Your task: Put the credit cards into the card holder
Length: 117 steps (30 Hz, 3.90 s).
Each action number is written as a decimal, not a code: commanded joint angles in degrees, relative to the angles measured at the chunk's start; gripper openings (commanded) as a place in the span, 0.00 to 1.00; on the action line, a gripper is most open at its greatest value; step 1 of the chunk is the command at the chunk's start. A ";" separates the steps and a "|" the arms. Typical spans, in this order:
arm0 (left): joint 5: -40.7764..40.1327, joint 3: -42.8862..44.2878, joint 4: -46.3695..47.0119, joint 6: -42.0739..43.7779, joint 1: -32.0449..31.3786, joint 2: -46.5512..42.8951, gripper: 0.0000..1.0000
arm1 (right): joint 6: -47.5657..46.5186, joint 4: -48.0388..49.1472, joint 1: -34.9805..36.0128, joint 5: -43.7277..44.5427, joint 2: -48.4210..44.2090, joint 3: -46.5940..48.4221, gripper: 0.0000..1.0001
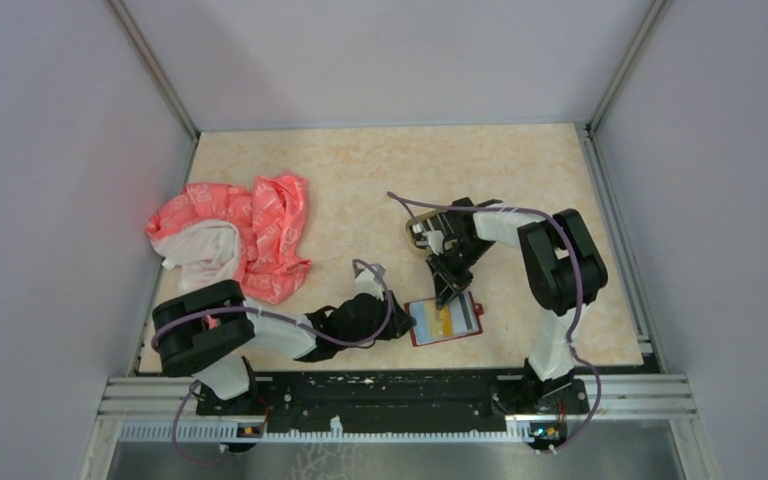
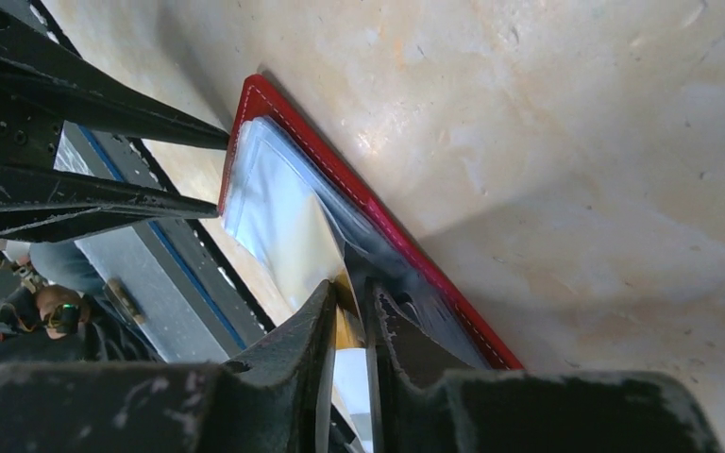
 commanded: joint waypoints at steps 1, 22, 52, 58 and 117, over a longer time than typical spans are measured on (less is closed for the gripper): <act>-1.88 -0.69 -4.87 2.61 -0.01 -2.39 0.41 | -0.82 3.11 0.78 1.83 0.33 0.77 0.19; -2.14 22.77 -13.86 11.01 -6.86 5.73 0.42 | -0.80 4.99 0.77 0.68 -1.85 -0.45 0.23; -17.18 44.80 -45.44 -0.75 -8.28 22.76 0.42 | -1.39 4.68 0.77 1.10 -3.55 -0.81 0.26; -18.34 43.73 -46.03 -1.51 -8.28 21.98 0.35 | -2.51 3.63 0.68 1.46 -4.37 -1.05 0.27; -18.42 -0.81 -13.56 21.96 -8.19 -23.73 0.98 | -24.78 11.23 -5.51 -21.73 -39.70 -9.25 0.51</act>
